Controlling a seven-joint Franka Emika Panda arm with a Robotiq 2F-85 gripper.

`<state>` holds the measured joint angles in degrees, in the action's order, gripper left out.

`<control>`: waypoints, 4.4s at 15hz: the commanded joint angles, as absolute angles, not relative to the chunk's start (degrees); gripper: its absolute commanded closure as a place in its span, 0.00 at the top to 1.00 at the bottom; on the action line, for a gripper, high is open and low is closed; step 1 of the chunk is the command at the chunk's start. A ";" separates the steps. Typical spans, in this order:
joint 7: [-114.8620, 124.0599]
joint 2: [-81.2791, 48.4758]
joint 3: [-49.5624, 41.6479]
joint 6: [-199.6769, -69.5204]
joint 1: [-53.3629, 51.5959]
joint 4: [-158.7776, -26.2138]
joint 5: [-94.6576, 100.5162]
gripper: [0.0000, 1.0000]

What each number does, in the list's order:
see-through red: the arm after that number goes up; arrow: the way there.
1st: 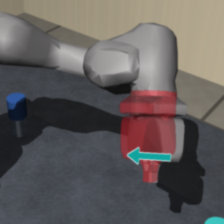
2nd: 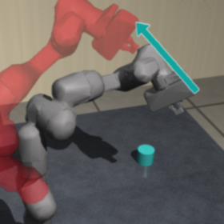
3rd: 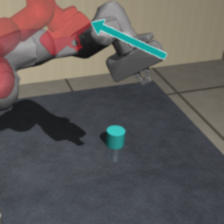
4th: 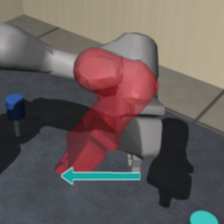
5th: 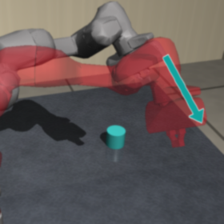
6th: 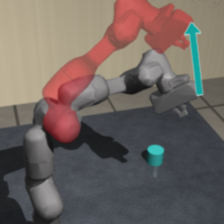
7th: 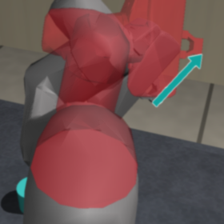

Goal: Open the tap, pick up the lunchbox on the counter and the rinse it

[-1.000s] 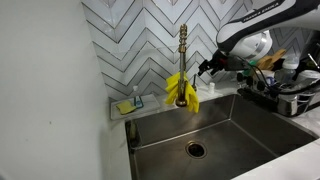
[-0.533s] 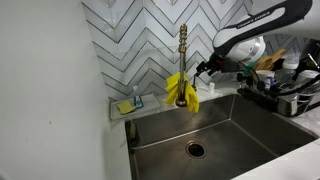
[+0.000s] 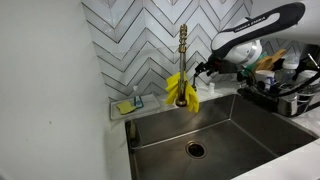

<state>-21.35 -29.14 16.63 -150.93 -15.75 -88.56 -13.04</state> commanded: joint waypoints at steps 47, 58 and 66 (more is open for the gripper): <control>-23.17 0.77 13.45 -118.14 -7.77 -106.28 -19.68 1.00; -29.18 15.45 2.00 -106.82 -6.26 -115.68 -18.97 1.00; -28.28 16.43 -0.51 -105.04 -3.57 -116.42 -12.64 1.00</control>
<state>-28.31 16.10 2.09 -107.99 -4.99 -116.90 -16.58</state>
